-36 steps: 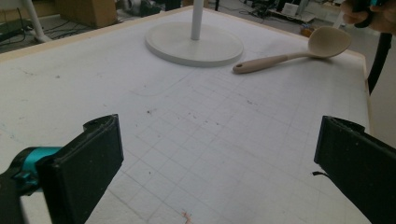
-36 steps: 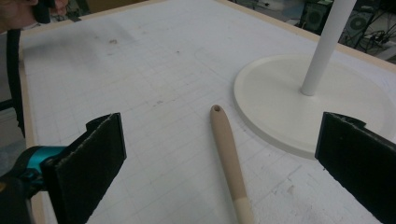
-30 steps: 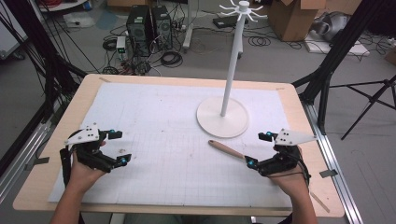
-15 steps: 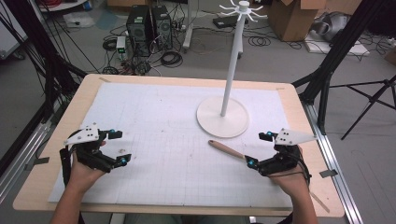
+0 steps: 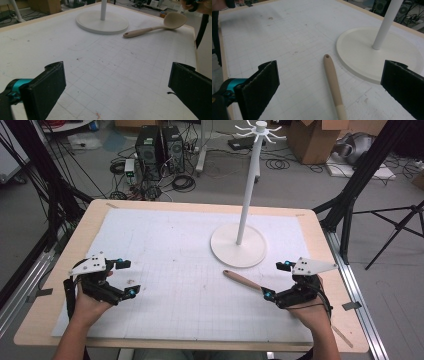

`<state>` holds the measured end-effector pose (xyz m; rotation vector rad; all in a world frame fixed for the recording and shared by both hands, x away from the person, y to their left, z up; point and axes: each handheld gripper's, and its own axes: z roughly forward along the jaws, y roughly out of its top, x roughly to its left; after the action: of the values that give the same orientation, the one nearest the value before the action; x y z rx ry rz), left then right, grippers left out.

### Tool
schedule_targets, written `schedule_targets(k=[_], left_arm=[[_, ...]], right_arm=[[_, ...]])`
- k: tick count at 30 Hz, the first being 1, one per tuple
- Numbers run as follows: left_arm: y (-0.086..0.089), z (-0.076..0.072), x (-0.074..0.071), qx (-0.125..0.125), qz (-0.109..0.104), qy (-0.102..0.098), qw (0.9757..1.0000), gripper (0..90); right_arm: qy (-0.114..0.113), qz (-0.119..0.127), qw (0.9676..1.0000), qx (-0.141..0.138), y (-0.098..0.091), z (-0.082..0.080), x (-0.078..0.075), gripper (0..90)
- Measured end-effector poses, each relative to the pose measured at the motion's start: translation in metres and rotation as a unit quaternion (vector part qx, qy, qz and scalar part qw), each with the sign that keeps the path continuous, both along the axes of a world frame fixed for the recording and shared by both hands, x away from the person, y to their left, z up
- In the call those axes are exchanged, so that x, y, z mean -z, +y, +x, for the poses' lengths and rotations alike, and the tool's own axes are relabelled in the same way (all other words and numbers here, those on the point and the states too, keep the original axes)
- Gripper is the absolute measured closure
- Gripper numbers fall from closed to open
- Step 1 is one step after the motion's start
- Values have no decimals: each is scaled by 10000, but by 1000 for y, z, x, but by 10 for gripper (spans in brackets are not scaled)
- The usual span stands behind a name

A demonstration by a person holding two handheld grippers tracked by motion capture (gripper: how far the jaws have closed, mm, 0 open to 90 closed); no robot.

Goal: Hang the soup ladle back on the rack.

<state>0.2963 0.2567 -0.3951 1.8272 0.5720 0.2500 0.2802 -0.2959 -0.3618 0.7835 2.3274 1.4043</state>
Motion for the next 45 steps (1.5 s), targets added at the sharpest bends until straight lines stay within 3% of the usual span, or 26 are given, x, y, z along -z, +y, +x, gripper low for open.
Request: schedule_targets(k=[16,28,35,45], left_arm=[[-3,-5,-1,27,110,-35,9999,17],[-2,-4,-3,-6,131,-61,9999,17],[-3,-3,-2,-8,135,-48,9999,17],[-4,-2,0,-19,172,-12,9998,17]], right_arm=[[118,-222,9996,160,0,3,3,4],[380,-596,9972,235,8,12,12,4],[748,-1067,9911,281,20,24,25,3],[1145,-1729,9765,593,26,36,40,4]])
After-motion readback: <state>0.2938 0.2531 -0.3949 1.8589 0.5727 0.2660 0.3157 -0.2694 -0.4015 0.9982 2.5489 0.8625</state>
